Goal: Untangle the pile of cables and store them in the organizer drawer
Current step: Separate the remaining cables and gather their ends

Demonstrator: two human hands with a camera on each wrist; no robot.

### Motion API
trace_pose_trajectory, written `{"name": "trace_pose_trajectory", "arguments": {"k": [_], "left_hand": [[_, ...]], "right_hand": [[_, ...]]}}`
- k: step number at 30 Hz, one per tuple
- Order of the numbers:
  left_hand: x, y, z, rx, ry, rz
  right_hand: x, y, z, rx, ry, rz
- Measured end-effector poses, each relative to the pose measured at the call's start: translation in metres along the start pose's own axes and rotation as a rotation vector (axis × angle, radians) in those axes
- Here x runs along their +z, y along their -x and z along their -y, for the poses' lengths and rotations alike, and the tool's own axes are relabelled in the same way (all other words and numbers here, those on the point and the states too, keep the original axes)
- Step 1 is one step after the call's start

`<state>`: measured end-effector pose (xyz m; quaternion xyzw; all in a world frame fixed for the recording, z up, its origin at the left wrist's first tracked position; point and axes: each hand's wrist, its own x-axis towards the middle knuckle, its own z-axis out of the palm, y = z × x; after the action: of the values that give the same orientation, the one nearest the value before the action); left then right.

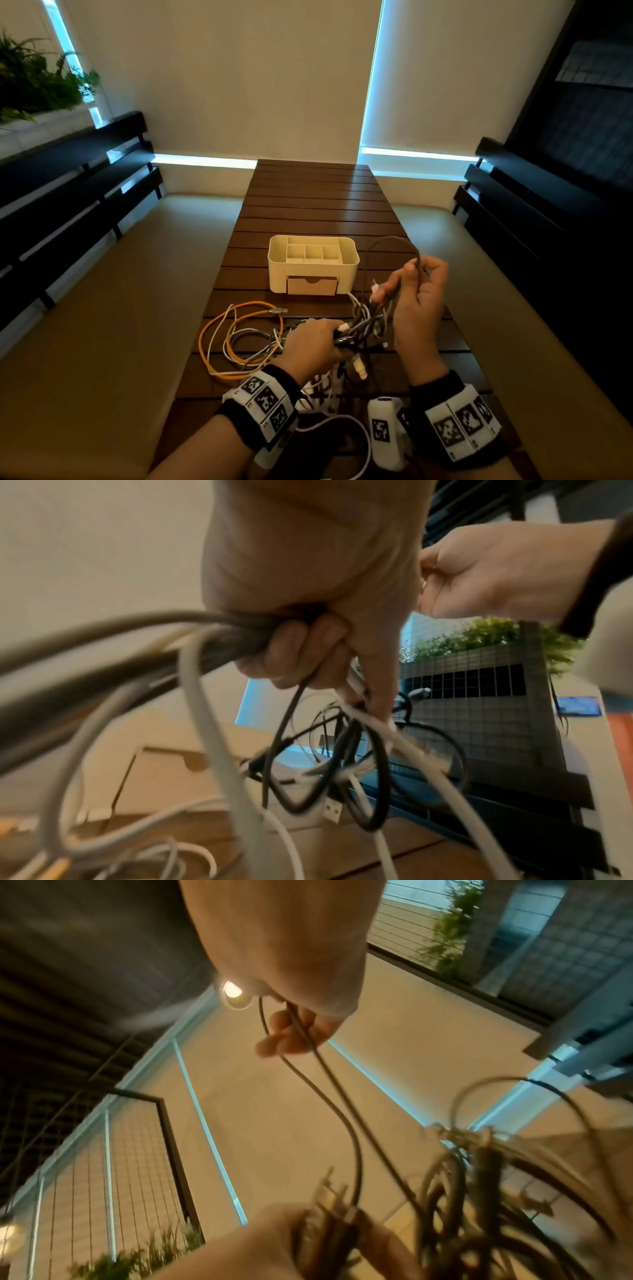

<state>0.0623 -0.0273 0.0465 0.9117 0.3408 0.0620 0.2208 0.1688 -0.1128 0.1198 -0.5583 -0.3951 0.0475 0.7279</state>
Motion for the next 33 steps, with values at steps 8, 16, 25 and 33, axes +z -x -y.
{"name": "trace_pose_trajectory", "arguments": {"k": [8, 16, 25, 33], "left_hand": [[-0.003, 0.007, 0.021, -0.034, -0.169, 0.135], [-0.03, 0.007, 0.001, 0.111, 0.862, 0.032], [0.005, 0.003, -0.019, -0.008, 0.84, -0.277], [0.005, -0.002, -0.024, 0.057, 0.715, -0.227]], "right_hand": [[-0.015, -0.025, 0.015, 0.042, -0.146, -0.106], [-0.003, -0.019, 0.01, 0.183, 0.022, 0.201], [0.008, -0.018, 0.022, 0.332, -0.498, 0.203], [0.009, -0.01, 0.017, 0.362, -0.56, 0.301]]}}
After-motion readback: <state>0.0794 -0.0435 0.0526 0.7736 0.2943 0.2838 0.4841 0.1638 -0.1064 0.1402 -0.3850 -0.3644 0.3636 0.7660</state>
